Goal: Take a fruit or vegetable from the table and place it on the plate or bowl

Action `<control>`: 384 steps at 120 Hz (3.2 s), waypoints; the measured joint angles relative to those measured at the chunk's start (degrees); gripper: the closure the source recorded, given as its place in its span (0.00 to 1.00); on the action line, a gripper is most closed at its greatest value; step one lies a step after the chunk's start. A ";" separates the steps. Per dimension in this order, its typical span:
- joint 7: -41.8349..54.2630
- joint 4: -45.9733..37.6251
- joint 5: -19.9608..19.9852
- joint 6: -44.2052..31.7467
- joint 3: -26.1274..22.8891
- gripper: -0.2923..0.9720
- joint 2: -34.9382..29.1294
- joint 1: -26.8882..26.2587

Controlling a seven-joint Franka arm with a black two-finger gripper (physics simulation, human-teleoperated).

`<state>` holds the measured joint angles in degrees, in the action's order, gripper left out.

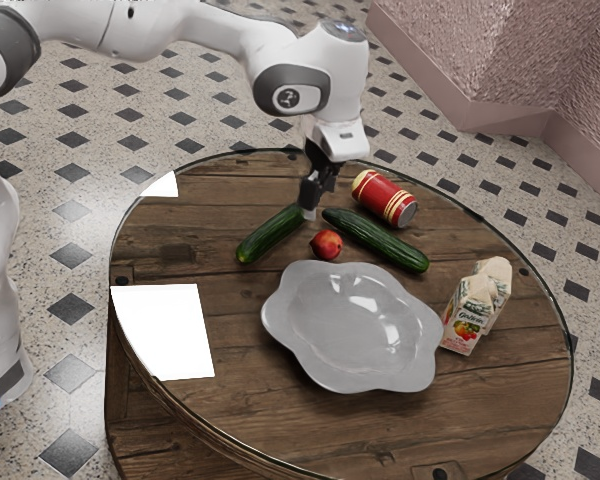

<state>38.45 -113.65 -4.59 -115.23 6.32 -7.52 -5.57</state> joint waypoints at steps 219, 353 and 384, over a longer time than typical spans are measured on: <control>1.55 2.09 7.36 -8.21 4.14 0.25 14.92 0.19; -11.07 10.12 3.09 5.73 -10.75 0.61 8.30 -3.89; -14.32 11.05 3.31 1.24 -12.50 0.60 12.57 -2.53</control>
<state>24.13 -102.60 -1.29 -113.99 -6.18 5.05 -8.10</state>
